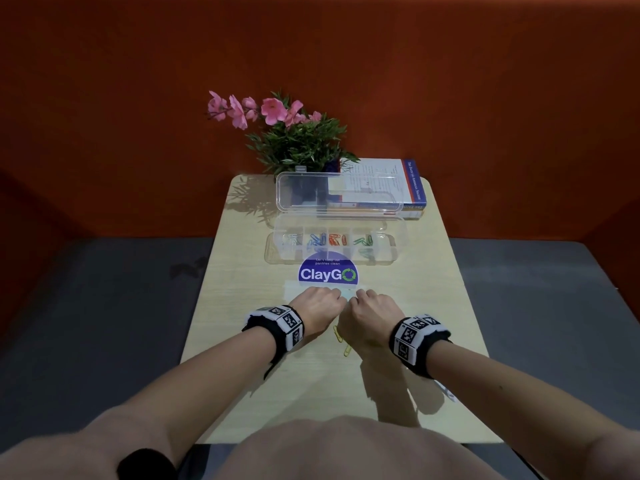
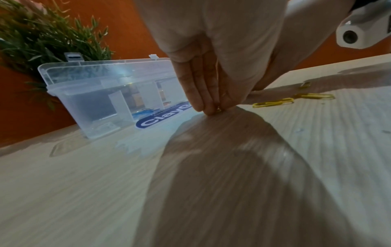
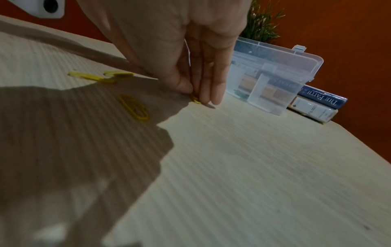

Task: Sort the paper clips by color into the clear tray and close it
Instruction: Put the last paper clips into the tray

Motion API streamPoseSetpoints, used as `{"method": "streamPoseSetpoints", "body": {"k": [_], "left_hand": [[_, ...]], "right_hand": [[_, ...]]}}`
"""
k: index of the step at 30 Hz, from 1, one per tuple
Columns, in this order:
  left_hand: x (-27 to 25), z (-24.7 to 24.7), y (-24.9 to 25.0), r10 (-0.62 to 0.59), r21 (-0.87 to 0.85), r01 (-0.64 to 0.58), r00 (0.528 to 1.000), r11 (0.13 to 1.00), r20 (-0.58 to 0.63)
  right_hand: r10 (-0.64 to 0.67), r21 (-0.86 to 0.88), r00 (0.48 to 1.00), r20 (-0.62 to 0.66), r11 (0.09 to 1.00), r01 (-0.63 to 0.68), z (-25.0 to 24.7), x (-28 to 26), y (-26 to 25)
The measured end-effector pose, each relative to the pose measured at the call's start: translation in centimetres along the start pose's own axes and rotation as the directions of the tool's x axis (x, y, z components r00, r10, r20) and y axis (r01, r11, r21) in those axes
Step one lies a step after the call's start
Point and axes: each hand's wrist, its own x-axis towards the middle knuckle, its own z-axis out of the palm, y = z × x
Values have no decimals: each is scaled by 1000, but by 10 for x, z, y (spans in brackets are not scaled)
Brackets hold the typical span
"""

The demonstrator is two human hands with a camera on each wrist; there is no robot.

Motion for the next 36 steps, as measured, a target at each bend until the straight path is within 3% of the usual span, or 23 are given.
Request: {"method": "streamPoseSetpoints", "body": {"k": [8,13,16,19,22,26,28,30,31,34,36], "left_hand": [[3,0,1,-8,-28,7,999,1000,-38],[3,1,-1,-27,-65,24,998,998,-57],[4,2,-1,-45,-99,37,995,994,-85],[5,3,-1,-62,-129,50,994,990,-94],[6,3,-2,-74,-145,60,993,988,-89],[9,5,-3,-83,-146,70,993,987,-85],[10,8,-3,-84,-127,73,993,989,-86],[12,10,-2,-86,-109,76,992,991,-93],[12,10,-2,-88,-111,77,991,991,-99],[12,6,-4,-132,-211,110,987,971,-95],[9,3,-9,-239,-384,187,966,904,-94]], "right_hand": [[137,303,990,-25,945,-123,4,1,13],[346,625,938,1,732,-270,9,4,38],[408,720,913,0,633,-283,14,0,43],[358,673,934,-19,695,-253,15,-7,35],[271,518,962,-45,829,-209,17,-10,24],[244,346,967,-71,916,-205,19,-5,15],[221,262,975,-34,943,-205,20,-3,10],[228,189,969,95,952,-242,20,-1,7],[232,222,963,134,941,-257,25,2,8],[218,228,976,23,949,-217,34,7,9],[323,432,943,-74,863,-262,29,4,16]]}}
